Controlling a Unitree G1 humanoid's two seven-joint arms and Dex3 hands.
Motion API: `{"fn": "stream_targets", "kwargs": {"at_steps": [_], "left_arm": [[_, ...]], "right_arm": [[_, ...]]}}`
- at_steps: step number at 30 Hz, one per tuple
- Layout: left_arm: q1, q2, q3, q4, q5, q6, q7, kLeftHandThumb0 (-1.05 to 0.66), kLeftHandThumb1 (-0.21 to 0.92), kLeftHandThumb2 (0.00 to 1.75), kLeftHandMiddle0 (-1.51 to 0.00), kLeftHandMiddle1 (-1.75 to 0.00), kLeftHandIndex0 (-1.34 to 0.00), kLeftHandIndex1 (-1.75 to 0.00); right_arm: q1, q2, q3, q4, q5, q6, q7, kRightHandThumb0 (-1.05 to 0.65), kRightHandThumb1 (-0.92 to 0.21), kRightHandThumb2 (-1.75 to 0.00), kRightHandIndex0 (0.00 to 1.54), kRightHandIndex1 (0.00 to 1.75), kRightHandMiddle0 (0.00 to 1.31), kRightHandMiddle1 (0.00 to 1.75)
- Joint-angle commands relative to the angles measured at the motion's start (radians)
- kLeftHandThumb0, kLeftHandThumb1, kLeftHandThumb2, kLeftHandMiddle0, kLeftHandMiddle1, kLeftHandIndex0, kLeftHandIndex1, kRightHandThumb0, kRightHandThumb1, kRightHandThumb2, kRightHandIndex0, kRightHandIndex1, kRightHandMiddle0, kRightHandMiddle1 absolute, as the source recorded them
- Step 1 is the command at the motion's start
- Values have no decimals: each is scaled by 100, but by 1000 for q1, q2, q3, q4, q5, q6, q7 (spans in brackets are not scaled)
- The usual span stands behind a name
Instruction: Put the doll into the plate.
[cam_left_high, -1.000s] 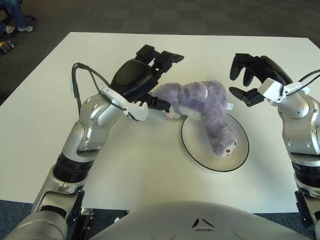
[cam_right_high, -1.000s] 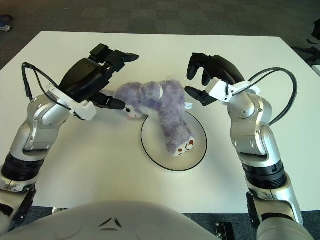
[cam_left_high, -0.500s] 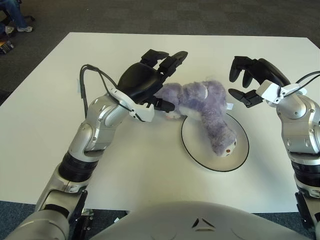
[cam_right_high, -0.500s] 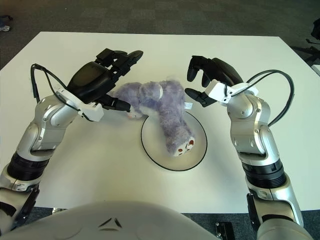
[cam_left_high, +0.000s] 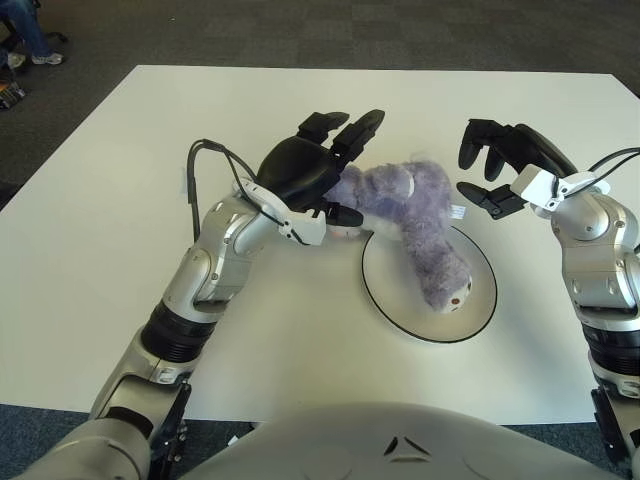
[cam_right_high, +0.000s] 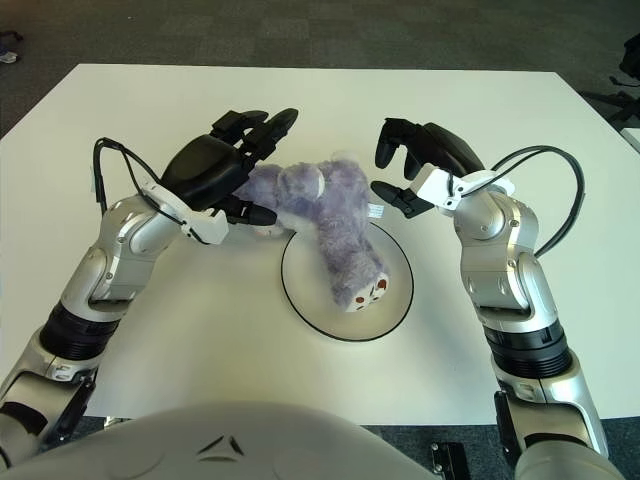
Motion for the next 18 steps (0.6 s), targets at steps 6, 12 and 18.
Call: {"fn": "stream_targets", "kwargs": {"at_steps": [6, 12, 18], "left_arm": [[-7, -36, -30, 14, 34, 31, 10, -89, 92, 35, -5, -34, 0, 0], [-10, -52, -49, 20, 41, 56, -5, -90, 92, 35, -9, -37, 0, 0], [-25, -49, -67, 44, 73, 65, -1, -92, 92, 34, -7, -51, 0, 0]], "right_arm": [[83, -11, -27, 40, 15, -52, -9, 0, -34, -129, 48, 175, 46, 175], [88, -35, -31, 95, 3, -34, 13, -1, -38, -125, 46, 175, 43, 175], [93, -52, -43, 227, 0, -55, -18, 50, -13, -154, 75, 175, 5, 161]]}}
